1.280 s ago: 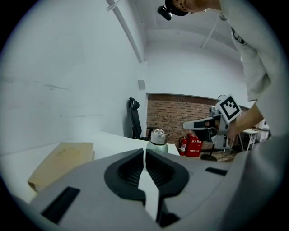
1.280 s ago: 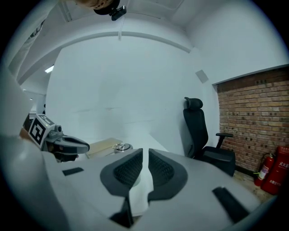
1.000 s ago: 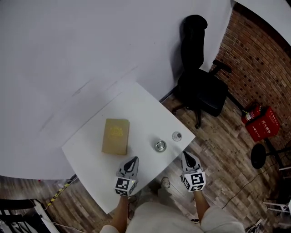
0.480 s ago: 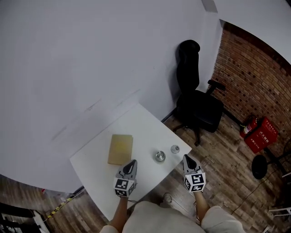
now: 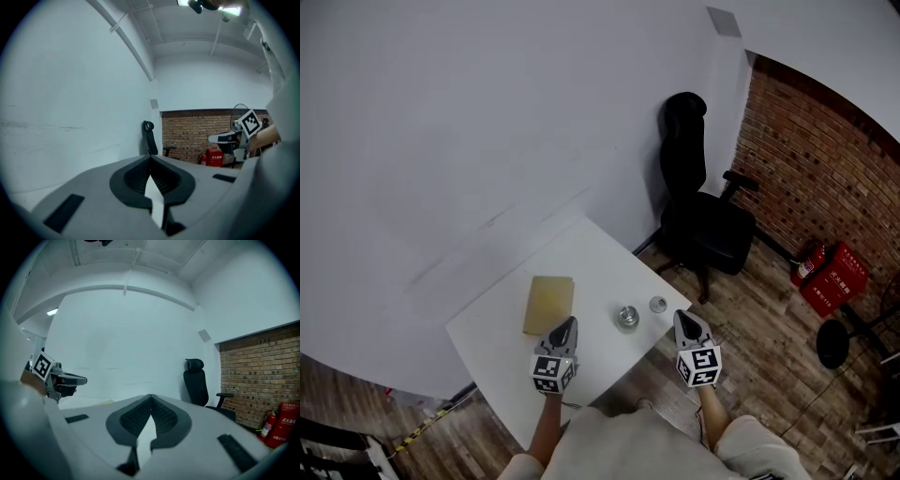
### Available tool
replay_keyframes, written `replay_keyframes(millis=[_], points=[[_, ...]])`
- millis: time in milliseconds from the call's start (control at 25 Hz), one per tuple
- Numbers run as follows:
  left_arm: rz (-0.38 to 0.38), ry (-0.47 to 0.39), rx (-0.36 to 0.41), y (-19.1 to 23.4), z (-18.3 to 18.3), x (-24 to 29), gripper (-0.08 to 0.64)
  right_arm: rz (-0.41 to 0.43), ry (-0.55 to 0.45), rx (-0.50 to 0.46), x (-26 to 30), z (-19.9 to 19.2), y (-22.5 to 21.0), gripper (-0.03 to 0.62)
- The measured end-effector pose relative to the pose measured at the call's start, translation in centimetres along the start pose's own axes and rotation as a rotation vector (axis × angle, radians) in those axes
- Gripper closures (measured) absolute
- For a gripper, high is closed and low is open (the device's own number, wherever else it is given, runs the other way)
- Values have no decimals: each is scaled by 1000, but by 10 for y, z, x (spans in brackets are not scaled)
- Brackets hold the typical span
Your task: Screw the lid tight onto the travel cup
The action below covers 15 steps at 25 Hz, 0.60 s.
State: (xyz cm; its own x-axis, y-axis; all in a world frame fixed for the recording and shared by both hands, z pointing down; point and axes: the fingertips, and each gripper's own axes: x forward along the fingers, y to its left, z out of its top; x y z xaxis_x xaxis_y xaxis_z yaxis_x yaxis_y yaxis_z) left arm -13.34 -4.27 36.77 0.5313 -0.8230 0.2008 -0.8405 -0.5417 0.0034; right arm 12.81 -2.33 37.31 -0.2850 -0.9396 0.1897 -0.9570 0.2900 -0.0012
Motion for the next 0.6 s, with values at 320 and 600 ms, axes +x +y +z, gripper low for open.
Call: replay_keyframes(millis=[320, 600], points=[[17, -12, -4, 4, 4, -5, 552, -12, -5, -4, -5, 2, 2, 592], [14, -8, -8, 2, 0, -4, 552, -29, 1, -5, -6, 0, -2, 594]])
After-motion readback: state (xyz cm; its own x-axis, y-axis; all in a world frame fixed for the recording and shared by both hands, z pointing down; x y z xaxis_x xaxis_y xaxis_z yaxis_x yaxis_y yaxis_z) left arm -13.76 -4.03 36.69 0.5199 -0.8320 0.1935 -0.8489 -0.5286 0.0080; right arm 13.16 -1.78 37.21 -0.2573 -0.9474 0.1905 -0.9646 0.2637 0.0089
